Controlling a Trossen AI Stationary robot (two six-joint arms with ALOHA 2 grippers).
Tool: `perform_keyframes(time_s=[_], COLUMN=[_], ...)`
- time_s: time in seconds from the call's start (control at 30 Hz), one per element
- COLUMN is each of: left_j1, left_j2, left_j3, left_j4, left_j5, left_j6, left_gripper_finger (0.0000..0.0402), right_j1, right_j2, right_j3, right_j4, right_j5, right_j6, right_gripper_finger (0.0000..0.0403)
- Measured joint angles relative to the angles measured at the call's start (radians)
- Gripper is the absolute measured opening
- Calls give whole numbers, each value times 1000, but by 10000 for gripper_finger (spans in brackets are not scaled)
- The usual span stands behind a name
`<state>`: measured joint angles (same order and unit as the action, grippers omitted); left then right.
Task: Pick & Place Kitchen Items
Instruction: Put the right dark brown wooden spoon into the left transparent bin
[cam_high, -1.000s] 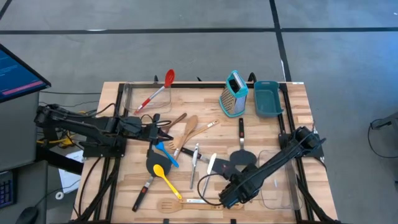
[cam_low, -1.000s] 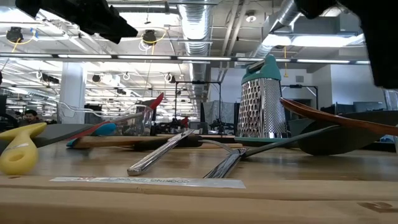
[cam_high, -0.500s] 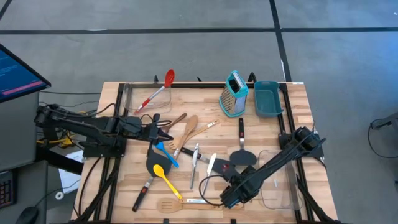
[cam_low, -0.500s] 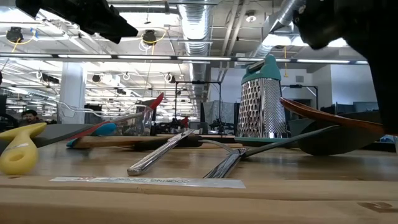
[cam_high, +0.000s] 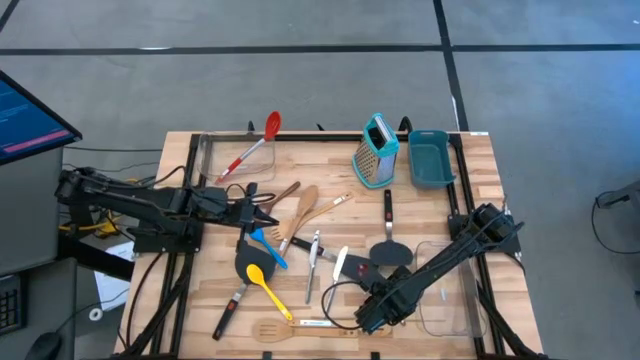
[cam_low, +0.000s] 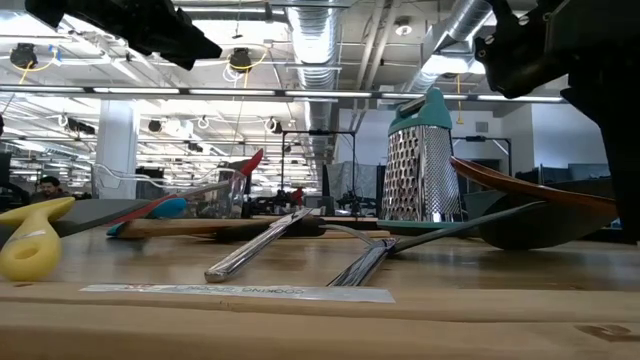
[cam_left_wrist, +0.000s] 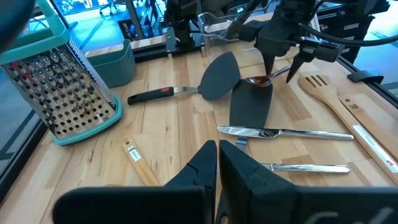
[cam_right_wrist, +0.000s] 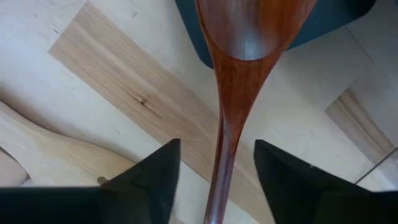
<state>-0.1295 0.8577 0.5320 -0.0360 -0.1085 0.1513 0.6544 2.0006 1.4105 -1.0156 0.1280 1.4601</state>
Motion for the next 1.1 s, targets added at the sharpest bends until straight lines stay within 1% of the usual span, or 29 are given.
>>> perform_keyframes(time_s=[0.2, 0.43, 0.47, 0.83, 1.1], left_j1=[0, 0, 0, 0, 0], left_j2=[0, 0, 0, 0, 0], left_j3=[0, 0, 0, 0, 0], left_j4=[0, 0, 0, 0, 2], left_j5=[0, -6, -5, -4, -4], left_j6=[0, 0, 0, 0, 0], left_gripper_finger=[4, 4, 4, 4, 4], right_j1=[0, 0, 0, 0, 0], right_j2=[0, 0, 0, 0, -10], right_j3=[0, 0, 0, 1, 64], right_j4=[0, 1, 1, 3, -27], right_j5=[0, 0, 0, 0, 0], right_j6=[0, -4, -4, -23, -112], right_gripper_finger=[101, 26, 21, 21, 21])
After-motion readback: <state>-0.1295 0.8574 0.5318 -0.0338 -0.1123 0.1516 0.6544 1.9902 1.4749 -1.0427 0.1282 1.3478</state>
